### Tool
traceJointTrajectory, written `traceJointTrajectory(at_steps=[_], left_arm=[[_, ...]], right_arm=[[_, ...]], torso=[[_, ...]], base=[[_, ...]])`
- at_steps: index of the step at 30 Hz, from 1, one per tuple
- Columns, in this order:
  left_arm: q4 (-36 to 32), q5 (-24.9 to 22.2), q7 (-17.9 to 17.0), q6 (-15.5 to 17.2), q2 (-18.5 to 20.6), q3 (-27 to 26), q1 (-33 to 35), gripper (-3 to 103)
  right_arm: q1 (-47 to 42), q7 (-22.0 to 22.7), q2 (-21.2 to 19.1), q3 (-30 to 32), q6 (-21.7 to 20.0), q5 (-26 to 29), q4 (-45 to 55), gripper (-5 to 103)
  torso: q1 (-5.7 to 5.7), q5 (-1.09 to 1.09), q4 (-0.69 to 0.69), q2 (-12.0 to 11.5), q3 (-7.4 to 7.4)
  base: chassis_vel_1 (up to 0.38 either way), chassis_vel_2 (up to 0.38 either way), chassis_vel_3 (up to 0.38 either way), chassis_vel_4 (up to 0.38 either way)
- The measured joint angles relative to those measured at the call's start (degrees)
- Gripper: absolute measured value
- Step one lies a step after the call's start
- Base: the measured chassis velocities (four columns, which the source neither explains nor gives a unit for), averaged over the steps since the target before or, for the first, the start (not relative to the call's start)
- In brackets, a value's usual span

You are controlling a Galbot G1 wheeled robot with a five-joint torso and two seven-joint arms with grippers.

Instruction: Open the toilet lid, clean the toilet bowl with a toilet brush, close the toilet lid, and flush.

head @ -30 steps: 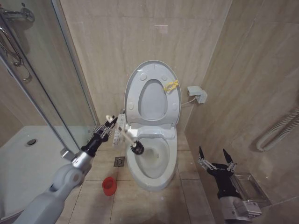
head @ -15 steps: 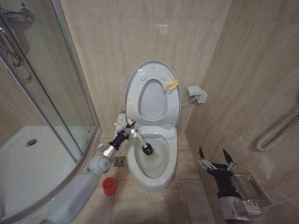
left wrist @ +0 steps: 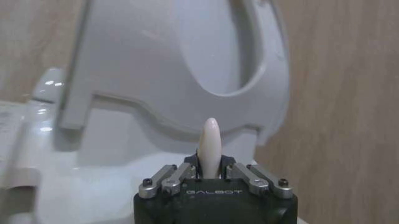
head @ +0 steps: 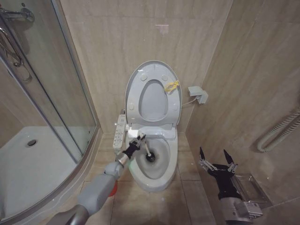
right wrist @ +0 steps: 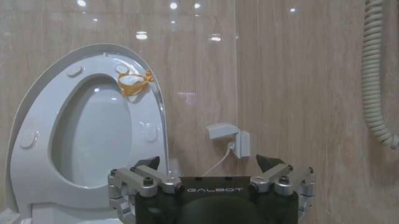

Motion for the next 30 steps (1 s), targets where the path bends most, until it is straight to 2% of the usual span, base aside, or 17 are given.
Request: traceJointTrajectory(at_steps=[1,2,4,6,7,9,10,12,13,15,19,23,25,26,29,30], left_arm=[[0.0,0.0,0.0,0.0,0.0,0.0,0.0,22],[0.8,2.9,-0.3,-0.8,-0.6,0.0,0.2,22],[1.7,5.7,-0.4,-1.5,-1.0,0.3,0.5,22],[1.8,5.6,-0.6,-1.5,-1.1,0.5,0.9,22],[1.4,4.5,-0.9,-1.4,-1.2,0.6,1.3,22],[-1.0,-1.4,-2.2,-0.2,-1.6,0.3,2.2,22],[-1.0,-1.4,-2.2,-0.2,-1.6,0.3,2.2,22],[-4.1,-8.5,-3.4,1.4,-1.8,-0.7,2.7,22],[-4.1,-8.5,-3.4,1.4,-1.8,-0.7,2.7,22],[-5.4,-13.2,-3.5,2.3,-2.2,-2.2,2.7,22],[-3.8,-14.0,-2.3,2.0,-2.7,-4.3,2.3,22],[-1.4,-9.1,0.1,0.1,-1.5,-6.2,3.8,22],[0.5,-2.1,1.7,-2.5,-1.0,-7.9,5.2,21],[0.5,-2.1,1.7,-2.5,-1.0,-7.9,5.2,21],[-0.1,5.8,1.4,-6.3,-0.5,-9.0,6.6,21],[-0.1,5.8,1.4,-6.3,-0.5,-9.0,6.6,21]], right_arm=[[0.0,0.0,0.0,0.0,0.0,0.0,0.0,100],[0.0,0.0,0.0,0.0,0.0,0.0,0.0,100],[0.0,0.0,0.0,0.0,0.0,0.0,0.0,100],[0.0,0.0,0.0,0.0,0.0,0.0,0.0,100],[0.0,0.0,0.0,0.0,0.0,0.0,0.0,100],[0.0,0.0,0.0,0.0,0.0,0.0,0.0,100],[0.0,0.0,0.0,0.0,0.0,0.0,0.0,100],[0.0,0.0,0.0,0.0,0.0,0.0,0.0,100],[0.0,0.0,0.0,0.0,0.0,0.0,0.0,100],[0.0,0.0,0.0,0.0,0.0,0.0,0.0,100],[0.0,0.0,0.0,0.0,0.0,0.0,0.0,100],[0.0,0.0,0.0,0.0,0.0,0.0,0.0,100],[0.0,0.0,0.0,0.0,0.0,0.0,0.0,100],[0.0,0.0,0.0,0.0,0.0,0.0,0.0,100],[0.0,0.0,0.0,0.0,0.0,0.0,0.0,100],[0.0,0.0,0.0,0.0,0.0,0.0,0.0,100]], torso=[[0.0,0.0,0.0,0.0,0.0],[-0.01,0.0,-0.01,0.0,-0.01],[-0.01,0.0,-0.01,0.0,-0.01],[-0.01,0.01,0.0,0.0,0.0],[0.0,0.01,0.02,0.0,0.01],[0.0,-0.01,0.0,0.0,0.01],[0.0,-0.01,0.0,0.0,0.01],[0.0,-0.02,-0.04,0.0,0.01],[0.0,-0.02,-0.04,0.0,0.01],[0.0,-0.02,-0.04,0.0,0.01],[0.0,-0.04,-0.06,0.0,0.01],[0.0,-0.03,0.0,0.0,0.01],[0.0,-0.02,0.04,0.0,0.01],[0.0,-0.02,0.04,0.0,0.01],[0.0,-0.03,-0.03,0.0,0.01],[0.0,-0.03,-0.03,0.0,0.01]], base=[[0.0,0.0,0.0,0.0],[0.0,0.0,0.0,0.0],[0.0,0.0,0.0,0.0],[0.0,0.0,0.0,0.0],[0.0,0.0,0.0,0.0],[0.0,0.0,0.0,0.0],[0.0,0.0,0.0,0.0],[0.0,0.0,0.0,0.0],[0.0,0.0,0.0,0.0],[0.0,0.0,0.0,0.0],[0.0,0.0,0.0,0.0],[0.0,0.0,0.0,0.0],[0.0,0.0,0.0,0.0],[0.0,0.0,0.0,0.0],[0.0,0.0,0.0,0.0],[0.0,0.0,0.0,0.0]])
